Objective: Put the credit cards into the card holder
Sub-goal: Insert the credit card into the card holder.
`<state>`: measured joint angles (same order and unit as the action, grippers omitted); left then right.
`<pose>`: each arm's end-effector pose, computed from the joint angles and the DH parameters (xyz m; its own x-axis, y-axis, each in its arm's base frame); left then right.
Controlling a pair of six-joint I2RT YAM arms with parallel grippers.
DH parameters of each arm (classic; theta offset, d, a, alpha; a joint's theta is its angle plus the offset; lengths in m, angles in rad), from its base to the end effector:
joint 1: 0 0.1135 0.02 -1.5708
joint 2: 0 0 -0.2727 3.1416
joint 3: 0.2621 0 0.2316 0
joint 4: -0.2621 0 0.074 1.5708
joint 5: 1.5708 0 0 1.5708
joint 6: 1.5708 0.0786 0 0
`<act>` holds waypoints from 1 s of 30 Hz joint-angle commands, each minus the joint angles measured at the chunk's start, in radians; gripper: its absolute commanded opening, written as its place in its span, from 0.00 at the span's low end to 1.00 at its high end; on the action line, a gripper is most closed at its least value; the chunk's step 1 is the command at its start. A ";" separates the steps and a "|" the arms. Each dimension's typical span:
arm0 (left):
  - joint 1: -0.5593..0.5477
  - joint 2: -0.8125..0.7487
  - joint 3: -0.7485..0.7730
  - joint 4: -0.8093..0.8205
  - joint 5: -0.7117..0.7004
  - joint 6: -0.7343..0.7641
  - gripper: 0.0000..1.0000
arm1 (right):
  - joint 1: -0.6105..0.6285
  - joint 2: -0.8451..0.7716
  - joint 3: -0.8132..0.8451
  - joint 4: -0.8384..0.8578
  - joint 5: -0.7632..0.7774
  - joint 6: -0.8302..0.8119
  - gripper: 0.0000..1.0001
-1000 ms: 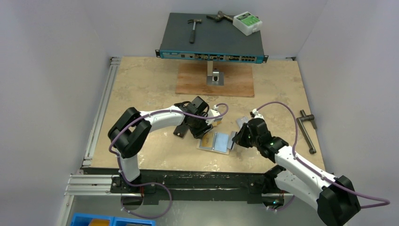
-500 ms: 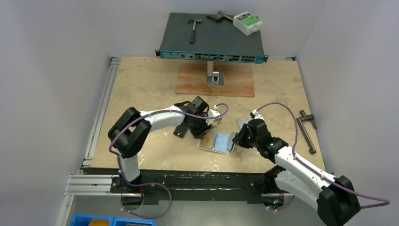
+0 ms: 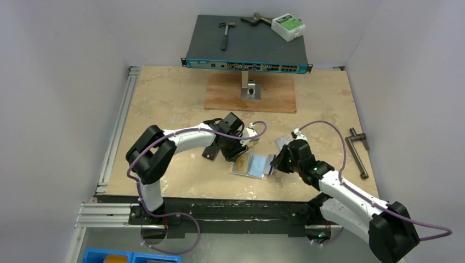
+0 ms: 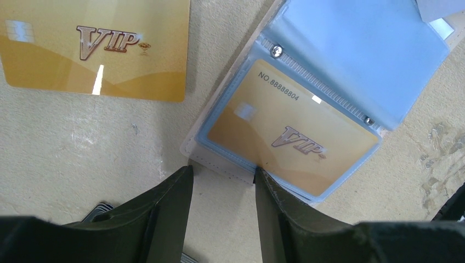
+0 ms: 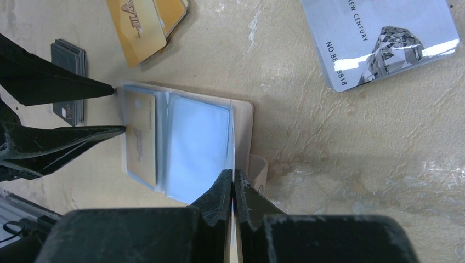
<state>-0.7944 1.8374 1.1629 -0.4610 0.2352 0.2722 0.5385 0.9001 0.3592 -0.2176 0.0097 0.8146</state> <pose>0.2444 -0.2750 0.1473 -0.4069 0.7874 -0.4630 0.9054 0.4149 -0.0902 0.1583 0.0937 0.1584 -0.7738 0.3851 -0.5029 0.0818 0.8481 0.5235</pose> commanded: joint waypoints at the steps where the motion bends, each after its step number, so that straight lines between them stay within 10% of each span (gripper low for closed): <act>1: -0.011 -0.024 -0.006 -0.018 -0.012 0.019 0.45 | 0.004 0.020 -0.027 0.050 -0.006 0.011 0.00; 30: -0.017 -0.024 0.001 -0.027 -0.019 0.025 0.44 | 0.005 0.060 -0.048 0.026 0.001 0.046 0.00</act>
<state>-0.8009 1.8359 1.1629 -0.4637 0.2264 0.2760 0.5385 0.9604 0.3214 -0.1120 -0.0383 0.8528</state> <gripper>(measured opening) 0.441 0.004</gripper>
